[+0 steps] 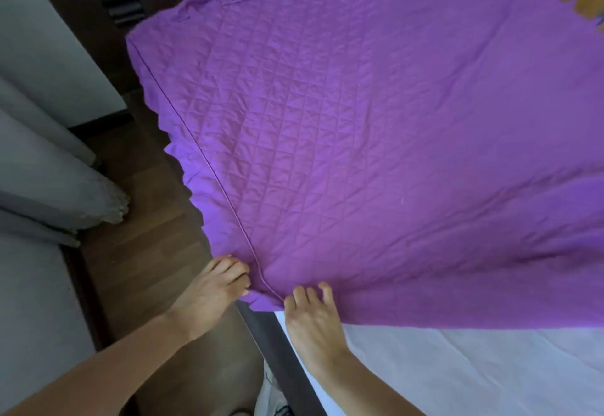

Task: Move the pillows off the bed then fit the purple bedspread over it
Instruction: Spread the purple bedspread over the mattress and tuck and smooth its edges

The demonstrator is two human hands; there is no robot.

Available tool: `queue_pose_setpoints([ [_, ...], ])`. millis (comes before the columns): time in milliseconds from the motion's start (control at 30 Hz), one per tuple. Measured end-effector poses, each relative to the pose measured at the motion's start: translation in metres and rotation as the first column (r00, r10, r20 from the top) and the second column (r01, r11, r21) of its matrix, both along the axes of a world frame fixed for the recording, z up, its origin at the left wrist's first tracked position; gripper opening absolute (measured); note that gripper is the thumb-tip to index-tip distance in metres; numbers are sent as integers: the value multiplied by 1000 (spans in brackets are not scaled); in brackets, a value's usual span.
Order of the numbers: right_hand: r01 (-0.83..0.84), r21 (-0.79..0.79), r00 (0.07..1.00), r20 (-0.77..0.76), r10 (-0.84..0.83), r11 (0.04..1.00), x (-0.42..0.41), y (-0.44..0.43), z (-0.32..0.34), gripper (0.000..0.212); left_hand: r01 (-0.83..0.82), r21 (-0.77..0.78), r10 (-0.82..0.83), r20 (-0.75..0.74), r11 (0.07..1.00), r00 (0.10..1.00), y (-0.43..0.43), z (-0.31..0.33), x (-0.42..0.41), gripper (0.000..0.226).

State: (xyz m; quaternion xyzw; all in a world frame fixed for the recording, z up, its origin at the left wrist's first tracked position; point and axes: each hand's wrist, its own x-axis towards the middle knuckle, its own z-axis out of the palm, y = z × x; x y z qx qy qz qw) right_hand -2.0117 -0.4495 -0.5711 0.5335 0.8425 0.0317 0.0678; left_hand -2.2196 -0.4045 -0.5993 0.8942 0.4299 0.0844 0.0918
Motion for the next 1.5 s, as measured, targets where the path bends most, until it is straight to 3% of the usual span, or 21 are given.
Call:
queue_pose_setpoints([
  [100, 45, -130, 995, 94, -33, 990, -9, -10, -8, 28, -54, -109, 52, -21, 993, 998, -6, -17, 4, 11],
  [167, 85, -190, 992, 109, -65, 978, -9, -12, -14, 30, -116, -205, 106, -58, 972, 993, -5, -29, 13, 22],
  [233, 105, -220, 992, 90, -87, 970, -5, -12, -17, 31, -155, -297, 121, -128, 942, 984, 1, -38, 21, 26],
  [333, 79, -172, 997, -4, -81, 982, 6, -13, -17, 27, -240, -428, 146, -240, 872, 960, 9, -32, 37, 11],
  [400, 51, -128, 994, -85, -62, 990, 22, -18, -19, 21, -342, -369, 198, -376, 864, 905, 10, -18, 52, 19],
  [467, 39, -78, 978, -201, -54, 996, 45, -24, -23, 41, -410, -192, 303, -419, 892, 856, 6, 0, 68, 23],
  [567, 142, 42, 956, -266, -126, 989, 99, -32, -19, 49, -333, 11, 327, -224, 943, 918, -1, 13, 108, 37],
  [633, 236, 81, 939, -274, -206, 968, 144, -38, -18, 50, -144, 52, 147, -40, 988, 988, -9, 11, 146, 27],
  [667, 284, 102, 931, -266, -249, 953, 170, -42, -18, 52, -44, 58, 43, 11, 997, 999, -15, 11, 171, 21],
  [733, 370, 112, 913, -227, -339, 922, 215, -49, -18, 60, 109, 71, -108, -13, 992, 994, -25, 10, 216, 31],
  [800, 418, 108, 903, -154, -400, 902, 256, -56, -18, 65, 154, 3, -151, -174, 988, 973, -32, 11, 253, 56],
  [867, 411, 99, 912, -58, -407, 906, 295, -61, -19, 69, 110, -43, -118, -297, 993, 947, -32, 11, 281, 64],
  [933, 374, 91, 925, 28, -378, 923, 325, -60, -21, 65, 61, -31, -68, -385, 998, 920, -29, 9, 296, 53],
  [1033, 350, 94, 926, 114, -360, 932, 361, -48, -26, 53, 124, 159, -64, -336, 979, 940, -25, 1, 304, 13],
  [1100, 348, 106, 921, 149, -361, 931, 372, -37, -21, 47, 147, 169, -97, -273, 974, 957, -18, 0, 299, 19],
  [1200, 334, 156, 922, 151, -357, 929, 381, -11, -5, 18, -6, 64, 13, -110, 998, 994, 0, 11, 291, 10],
  [1300, 455, 181, 884, 19, -466, 872, 381, 30, 12, 15, -223, -20, 223, -9, 975, 975, 28, 23, 293, 19],
  [1400, 519, 219, 854, -87, -513, 826, 378, 79, 20, 21, -427, -79, 427, -20, 901, 904, 66, 26, 304, 21],
  [1500, 491, 132, 864, -197, -463, 861, 373, 120, 10, 28, -512, -46, 505, -114, 858, 856, 93, 11, 311, 21],
])
